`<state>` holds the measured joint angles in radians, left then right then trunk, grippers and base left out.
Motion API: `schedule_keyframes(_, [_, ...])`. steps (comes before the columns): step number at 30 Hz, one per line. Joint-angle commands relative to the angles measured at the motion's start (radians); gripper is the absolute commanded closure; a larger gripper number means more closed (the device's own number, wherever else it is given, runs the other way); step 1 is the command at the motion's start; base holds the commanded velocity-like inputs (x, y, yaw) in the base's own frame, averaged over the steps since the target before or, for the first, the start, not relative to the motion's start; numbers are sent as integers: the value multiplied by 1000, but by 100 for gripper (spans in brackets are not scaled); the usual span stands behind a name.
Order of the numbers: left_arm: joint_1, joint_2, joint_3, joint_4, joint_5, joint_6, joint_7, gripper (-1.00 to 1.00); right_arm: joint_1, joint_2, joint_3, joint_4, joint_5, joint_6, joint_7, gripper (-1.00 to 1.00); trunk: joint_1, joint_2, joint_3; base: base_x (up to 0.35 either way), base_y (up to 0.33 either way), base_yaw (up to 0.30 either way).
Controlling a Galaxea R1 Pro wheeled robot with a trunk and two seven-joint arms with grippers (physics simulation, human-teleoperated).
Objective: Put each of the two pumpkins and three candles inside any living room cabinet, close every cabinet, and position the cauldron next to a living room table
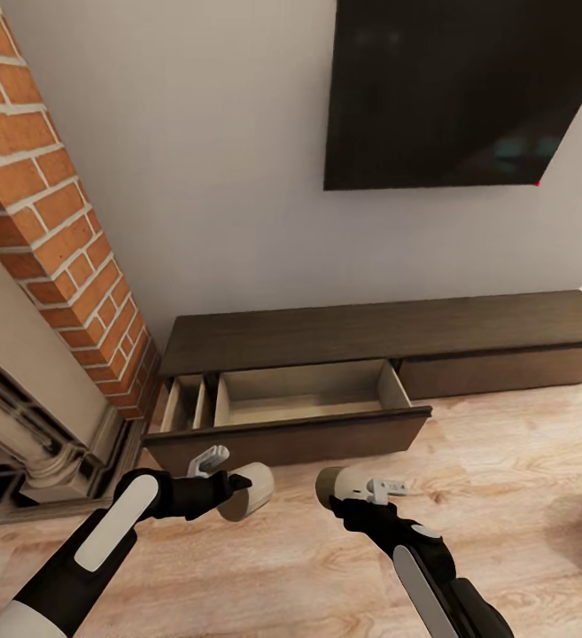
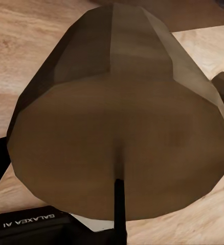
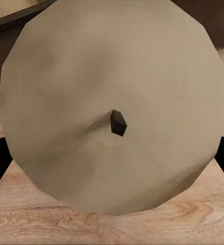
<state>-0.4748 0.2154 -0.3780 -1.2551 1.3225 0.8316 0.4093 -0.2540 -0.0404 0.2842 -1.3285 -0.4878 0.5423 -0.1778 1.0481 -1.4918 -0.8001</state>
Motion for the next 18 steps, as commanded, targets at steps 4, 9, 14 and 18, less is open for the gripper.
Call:
schedule_keyframes(4, [-1,1,-11,0,9,0,9,100,-1,-2,4,-5,-11,-4,-9,100,-15,28,12,0,0,5])
schedule_keyframes(9, [-1,1,-13,0,9,0,10,100,-1,-3,4,-4,-10,0,-8,100,-35,63,27,0,0,0])
schedule_keyframes(14, [-1,1,-13,0,9,0,10,100,-1,-3,3,-11,-12,-3,-9,100,-54,98,43,0,0,0])
schedule_keyframes(18, [-1,1,-13,0,9,0,10,100,-1,-1,3,-14,-12,5,-11,100,-69,126,56,0,0,0])
